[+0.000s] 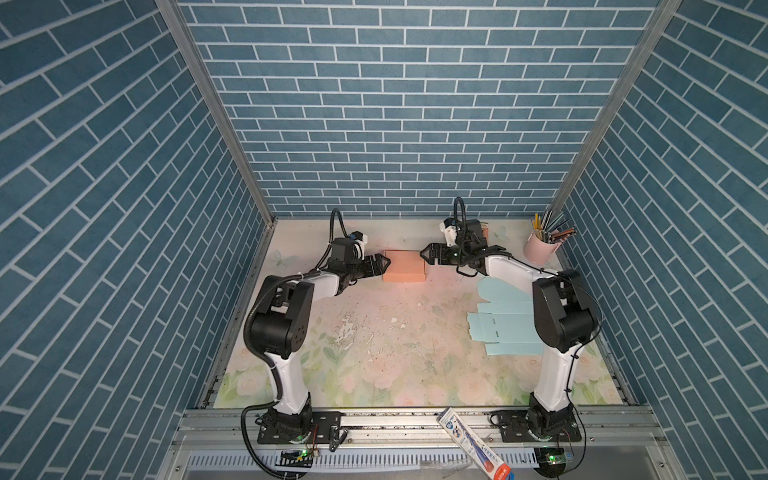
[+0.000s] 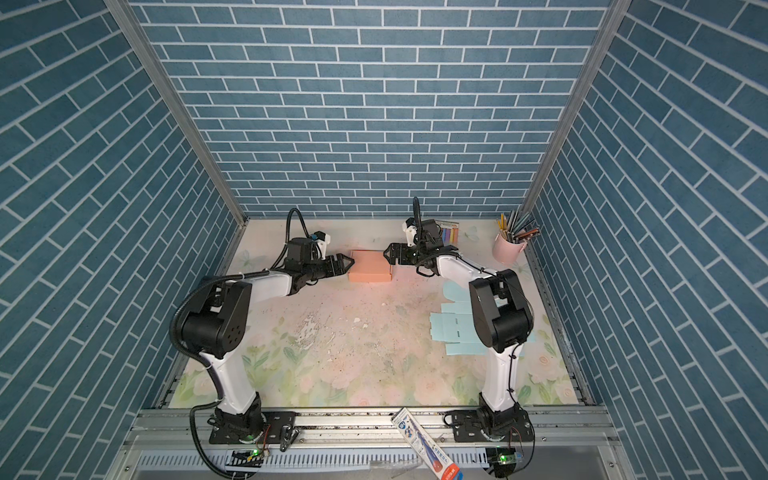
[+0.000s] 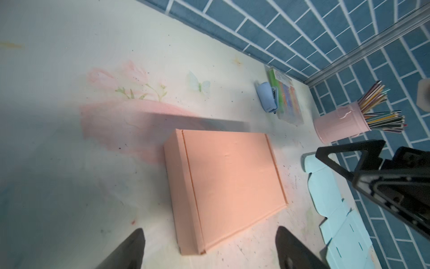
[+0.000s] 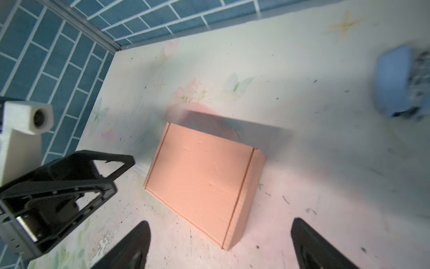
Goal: Fold the paper box
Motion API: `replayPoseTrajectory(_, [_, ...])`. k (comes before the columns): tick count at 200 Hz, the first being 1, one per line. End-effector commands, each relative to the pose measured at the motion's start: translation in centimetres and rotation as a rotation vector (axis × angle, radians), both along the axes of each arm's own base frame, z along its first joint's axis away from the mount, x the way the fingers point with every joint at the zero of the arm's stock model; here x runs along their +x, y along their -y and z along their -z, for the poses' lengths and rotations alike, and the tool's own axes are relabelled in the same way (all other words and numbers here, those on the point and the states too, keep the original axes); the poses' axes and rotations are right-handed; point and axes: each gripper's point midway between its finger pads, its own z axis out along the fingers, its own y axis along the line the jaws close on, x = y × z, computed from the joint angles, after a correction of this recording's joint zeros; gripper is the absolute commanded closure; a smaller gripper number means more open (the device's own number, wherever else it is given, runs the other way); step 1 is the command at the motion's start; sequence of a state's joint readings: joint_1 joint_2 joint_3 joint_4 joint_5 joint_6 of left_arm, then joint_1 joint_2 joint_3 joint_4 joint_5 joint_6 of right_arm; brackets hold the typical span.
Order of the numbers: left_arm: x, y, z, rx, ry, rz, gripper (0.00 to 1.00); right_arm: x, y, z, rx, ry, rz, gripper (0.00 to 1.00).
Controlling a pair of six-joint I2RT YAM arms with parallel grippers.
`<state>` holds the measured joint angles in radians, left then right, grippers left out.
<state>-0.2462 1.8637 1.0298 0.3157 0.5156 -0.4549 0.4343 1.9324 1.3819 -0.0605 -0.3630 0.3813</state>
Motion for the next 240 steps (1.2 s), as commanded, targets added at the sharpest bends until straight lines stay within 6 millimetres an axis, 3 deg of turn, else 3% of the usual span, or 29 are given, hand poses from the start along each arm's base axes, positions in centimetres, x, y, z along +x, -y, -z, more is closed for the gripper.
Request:
replayPoseTrajectory(1, [-2.0, -0.3, -2.0, -0.006, 0.06, -0.004, 0.12, -1.2, 3.3, -0.8, -0.124, 0.039, 0.031, 0.06])
replayPoseTrajectory(23, [-5.2, 0.9, -3.0, -0.018, 0.083, 0.02, 0.12, -2.7, 7.1, -0.4, -0.215, 0.021, 0.094, 0.06])
replayPoseTrajectory(53, [-10.1, 4.6, -4.8, -0.05, 0.118, 0.115, 0.12, -4.7, 11.5, 2.6, -0.431, -0.056, 0.167, 0.07])
replayPoseTrajectory(86, [-16.4, 9.9, -5.3, -0.043, 0.126, 0.255, 0.12, -9.1, 11.6, 3.8, -0.331, -0.109, 0.167, 0.07])
replayPoseTrajectory(112, [-21.7, 14.9, -4.6, -0.127, 0.087, 0.373, 0.29, -11.9, 11.8, 2.9, -0.235, -0.11, 0.193, 0.07])
replayPoseTrajectory(137, [-24.9, 18.8, -3.5, -0.204, 0.034, 0.426, 0.44, -13.0, 13.5, 0.3, -0.195, -0.046, 0.271, 0.06])
replayPoseTrajectory(170, [-26.1, 23.7, -2.5, -0.301, -0.033, 0.468, 0.54, -14.0, 17.0, -2.6, -0.062, 0.039, 0.388, 0.05])
replayPoseTrajectory(201, [-24.5, 26.2, -0.7, -0.305, -0.075, 0.406, 0.63, -14.7, 21.2, -4.7, 0.039, 0.128, 0.496, 0.04])
replayPoseTrajectory(240, [-22.5, 27.9, 1.9, -0.344, -0.162, 0.303, 0.62, -15.3, 22.2, -6.7, 0.042, 0.211, 0.498, 0.03])
